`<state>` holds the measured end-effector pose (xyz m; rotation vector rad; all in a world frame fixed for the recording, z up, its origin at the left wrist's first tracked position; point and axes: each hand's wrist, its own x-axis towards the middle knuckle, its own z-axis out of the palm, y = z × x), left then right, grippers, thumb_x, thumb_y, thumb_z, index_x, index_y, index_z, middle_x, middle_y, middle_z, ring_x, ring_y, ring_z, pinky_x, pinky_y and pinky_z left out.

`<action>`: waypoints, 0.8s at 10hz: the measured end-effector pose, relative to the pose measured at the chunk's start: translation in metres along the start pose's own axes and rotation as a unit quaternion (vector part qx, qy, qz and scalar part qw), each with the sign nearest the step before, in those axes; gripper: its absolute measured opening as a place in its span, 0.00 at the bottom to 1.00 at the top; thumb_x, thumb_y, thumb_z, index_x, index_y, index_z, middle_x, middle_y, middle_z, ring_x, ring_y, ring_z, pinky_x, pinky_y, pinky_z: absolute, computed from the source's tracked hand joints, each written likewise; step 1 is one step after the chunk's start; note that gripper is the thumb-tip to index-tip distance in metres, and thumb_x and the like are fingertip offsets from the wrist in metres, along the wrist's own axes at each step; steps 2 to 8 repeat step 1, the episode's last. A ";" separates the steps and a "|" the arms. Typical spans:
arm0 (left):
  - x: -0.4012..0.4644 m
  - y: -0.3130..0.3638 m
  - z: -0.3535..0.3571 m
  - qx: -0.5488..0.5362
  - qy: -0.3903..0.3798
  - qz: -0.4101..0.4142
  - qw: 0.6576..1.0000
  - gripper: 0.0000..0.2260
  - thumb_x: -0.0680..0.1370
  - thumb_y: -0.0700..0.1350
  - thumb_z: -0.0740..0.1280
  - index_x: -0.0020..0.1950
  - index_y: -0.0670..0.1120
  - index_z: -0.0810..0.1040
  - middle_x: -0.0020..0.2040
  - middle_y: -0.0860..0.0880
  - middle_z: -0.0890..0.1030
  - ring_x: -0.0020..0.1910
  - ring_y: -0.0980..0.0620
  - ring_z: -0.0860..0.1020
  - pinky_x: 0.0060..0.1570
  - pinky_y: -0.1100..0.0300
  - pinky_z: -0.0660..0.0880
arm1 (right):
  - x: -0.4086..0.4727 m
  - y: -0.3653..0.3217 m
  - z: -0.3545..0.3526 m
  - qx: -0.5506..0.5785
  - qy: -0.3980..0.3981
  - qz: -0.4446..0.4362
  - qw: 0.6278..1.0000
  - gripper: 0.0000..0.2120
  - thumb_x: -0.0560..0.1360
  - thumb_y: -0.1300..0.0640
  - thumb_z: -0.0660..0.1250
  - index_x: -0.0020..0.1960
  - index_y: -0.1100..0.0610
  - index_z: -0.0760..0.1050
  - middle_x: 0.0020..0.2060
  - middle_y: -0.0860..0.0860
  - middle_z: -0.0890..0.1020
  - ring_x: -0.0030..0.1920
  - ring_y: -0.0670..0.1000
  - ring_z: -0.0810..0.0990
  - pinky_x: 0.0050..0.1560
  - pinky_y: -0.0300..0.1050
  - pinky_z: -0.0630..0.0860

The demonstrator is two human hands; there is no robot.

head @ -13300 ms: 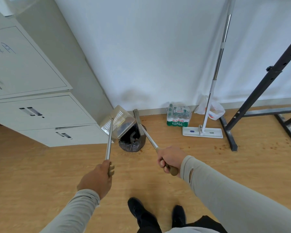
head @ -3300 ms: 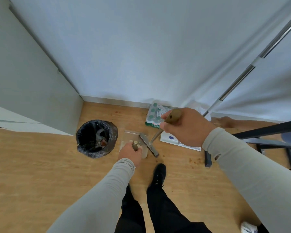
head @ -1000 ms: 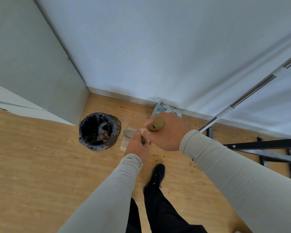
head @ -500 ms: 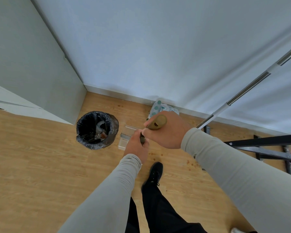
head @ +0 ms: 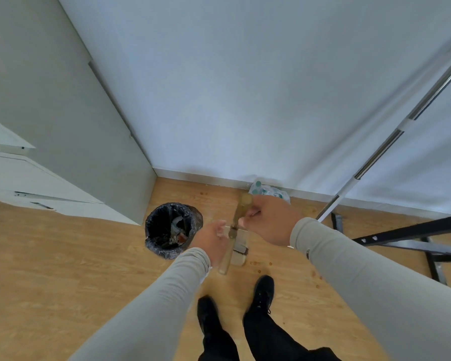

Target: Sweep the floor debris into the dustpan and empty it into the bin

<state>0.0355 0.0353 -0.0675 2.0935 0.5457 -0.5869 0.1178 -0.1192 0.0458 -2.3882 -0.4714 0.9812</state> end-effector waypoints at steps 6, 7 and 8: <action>-0.017 0.007 -0.040 -0.039 0.040 0.043 0.998 0.16 0.81 0.44 0.64 0.69 0.52 0.74 0.58 0.56 0.80 0.52 0.57 0.79 0.59 0.57 0.77 | -0.026 -0.002 -0.016 0.051 -0.001 0.024 0.998 0.09 0.79 0.53 0.65 0.54 0.39 0.73 0.48 0.40 0.79 0.44 0.41 0.78 0.42 0.31 0.71; -0.017 0.007 -0.040 -0.039 0.040 0.043 0.998 0.16 0.81 0.44 0.64 0.69 0.52 0.74 0.58 0.56 0.80 0.52 0.57 0.79 0.59 0.57 0.77 | -0.026 -0.002 -0.016 0.051 -0.001 0.024 0.998 0.09 0.79 0.53 0.65 0.54 0.39 0.73 0.48 0.40 0.79 0.44 0.41 0.78 0.42 0.31 0.71; -0.017 0.007 -0.040 -0.039 0.040 0.043 0.998 0.16 0.81 0.44 0.64 0.69 0.52 0.74 0.58 0.56 0.80 0.52 0.57 0.79 0.59 0.57 0.77 | -0.026 -0.002 -0.016 0.051 -0.001 0.024 0.998 0.09 0.79 0.53 0.65 0.54 0.39 0.73 0.48 0.40 0.79 0.44 0.41 0.78 0.42 0.31 0.71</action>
